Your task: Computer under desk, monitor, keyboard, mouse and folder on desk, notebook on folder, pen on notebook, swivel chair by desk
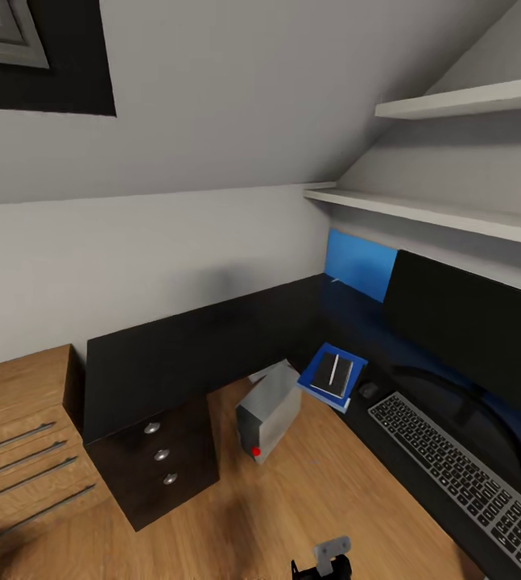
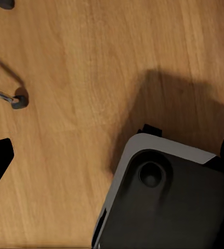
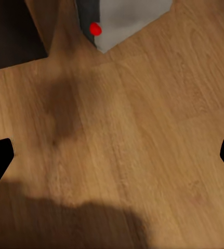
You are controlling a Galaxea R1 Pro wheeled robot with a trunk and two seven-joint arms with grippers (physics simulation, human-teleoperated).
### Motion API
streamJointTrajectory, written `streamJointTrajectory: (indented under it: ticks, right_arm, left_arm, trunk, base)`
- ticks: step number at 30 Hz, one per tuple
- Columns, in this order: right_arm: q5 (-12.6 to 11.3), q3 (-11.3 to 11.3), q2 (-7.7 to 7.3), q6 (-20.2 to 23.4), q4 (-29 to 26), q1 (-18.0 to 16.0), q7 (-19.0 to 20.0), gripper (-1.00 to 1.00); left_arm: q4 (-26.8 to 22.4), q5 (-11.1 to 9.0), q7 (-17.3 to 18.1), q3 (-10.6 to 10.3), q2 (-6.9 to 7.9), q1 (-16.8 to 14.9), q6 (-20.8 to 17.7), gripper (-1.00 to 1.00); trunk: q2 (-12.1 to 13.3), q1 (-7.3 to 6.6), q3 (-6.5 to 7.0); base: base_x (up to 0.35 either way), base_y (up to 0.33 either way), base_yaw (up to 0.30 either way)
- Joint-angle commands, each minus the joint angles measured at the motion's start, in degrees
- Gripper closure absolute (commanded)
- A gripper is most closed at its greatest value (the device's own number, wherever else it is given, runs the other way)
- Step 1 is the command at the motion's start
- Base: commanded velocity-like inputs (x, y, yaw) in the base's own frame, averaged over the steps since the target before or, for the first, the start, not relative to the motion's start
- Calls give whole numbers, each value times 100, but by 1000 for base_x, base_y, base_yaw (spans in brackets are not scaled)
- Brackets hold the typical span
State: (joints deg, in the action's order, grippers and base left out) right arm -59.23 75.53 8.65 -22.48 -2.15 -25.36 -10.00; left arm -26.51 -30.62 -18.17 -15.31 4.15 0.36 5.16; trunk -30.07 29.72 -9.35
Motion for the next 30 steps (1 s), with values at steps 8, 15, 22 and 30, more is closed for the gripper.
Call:
streamJointTrajectory:
  ticks: [8,15,22,30]
  right_arm:
    - [-26,49,1,-132,-5,-3,-46,-100]
    - [-24,53,5,-193,3,0,-62,-100]
    - [-17,57,12,-210,4,3,-164,-100]
    - [-2,58,-1,-792,4,27,-1065,-100]
  left_arm:
    - [-12,20,-46,-49,-12,-1,22,-100]
    - [-5,181,-54,-43,-23,0,28,-100]
    - [-4,201,-55,-43,-27,-1,29,-100]
    - [-4,210,-55,-43,-30,-1,29,-100]
  trunk:
    - [314,-174,97]
    - [595,-328,190]
    - [715,-394,217]
    - [715,-394,196]
  base:
    - [0,0,228]
    - [0,0,232]
    - [0,0,245]
    - [0,0,255]
